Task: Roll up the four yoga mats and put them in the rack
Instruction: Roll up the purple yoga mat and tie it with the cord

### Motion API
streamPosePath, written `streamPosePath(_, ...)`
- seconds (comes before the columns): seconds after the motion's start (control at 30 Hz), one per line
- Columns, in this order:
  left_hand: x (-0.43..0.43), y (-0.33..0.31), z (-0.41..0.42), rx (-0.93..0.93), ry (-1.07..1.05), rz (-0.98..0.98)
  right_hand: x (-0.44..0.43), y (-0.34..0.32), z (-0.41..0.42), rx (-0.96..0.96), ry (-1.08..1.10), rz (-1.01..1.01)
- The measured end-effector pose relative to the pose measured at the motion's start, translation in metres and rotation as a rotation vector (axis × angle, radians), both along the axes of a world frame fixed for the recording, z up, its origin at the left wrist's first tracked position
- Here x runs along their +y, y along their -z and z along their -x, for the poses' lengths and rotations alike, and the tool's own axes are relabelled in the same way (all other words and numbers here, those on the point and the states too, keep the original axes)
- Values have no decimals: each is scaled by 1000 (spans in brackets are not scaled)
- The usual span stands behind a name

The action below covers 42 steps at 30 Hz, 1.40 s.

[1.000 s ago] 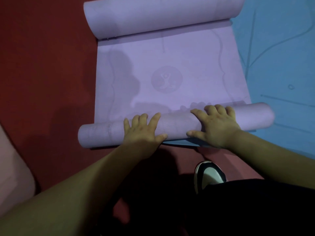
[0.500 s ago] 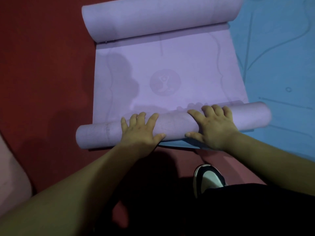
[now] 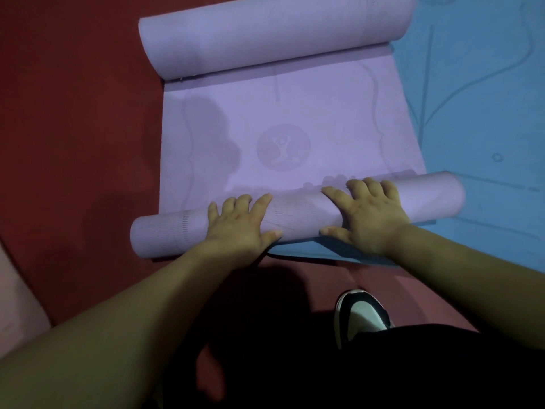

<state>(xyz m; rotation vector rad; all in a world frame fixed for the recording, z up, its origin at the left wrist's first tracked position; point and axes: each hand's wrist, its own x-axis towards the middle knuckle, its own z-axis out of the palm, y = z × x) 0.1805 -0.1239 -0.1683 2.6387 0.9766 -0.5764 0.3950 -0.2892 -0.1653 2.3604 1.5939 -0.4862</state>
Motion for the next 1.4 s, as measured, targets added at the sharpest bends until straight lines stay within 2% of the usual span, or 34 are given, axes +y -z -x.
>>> streamPosePath(0.17,-17,5,7,-68,-3,-76,12,-8,-7,35,6,83)
streamPosePath(0.4,2,7,-2,-34,32,-47,2,7,1,-32,-3,-68)
streamPosePath(0.53,6,2,-7,-21,16,-24,10,-1,-7,2,-2,-3)
streamPosePath(0.7,-8,6,1,-66,11,-99,22,-7,-16,35,-8,73)
streamPosePath(0.93,9,6,-10,-29,34,-55,8,12,-14,-48,-69,-112)
streamPosePath(1.07,15,0,-15,-13,21,-13,16,6,-21,-16,-72,-68)
streamPosePath(1.23,4,6,-6,-76,13,-128,29,-6,-27,21,-44,30)
streamPosePath(1.4,20,7,-12,-60,37,-111,18,10,-19,-60,-84,-90)
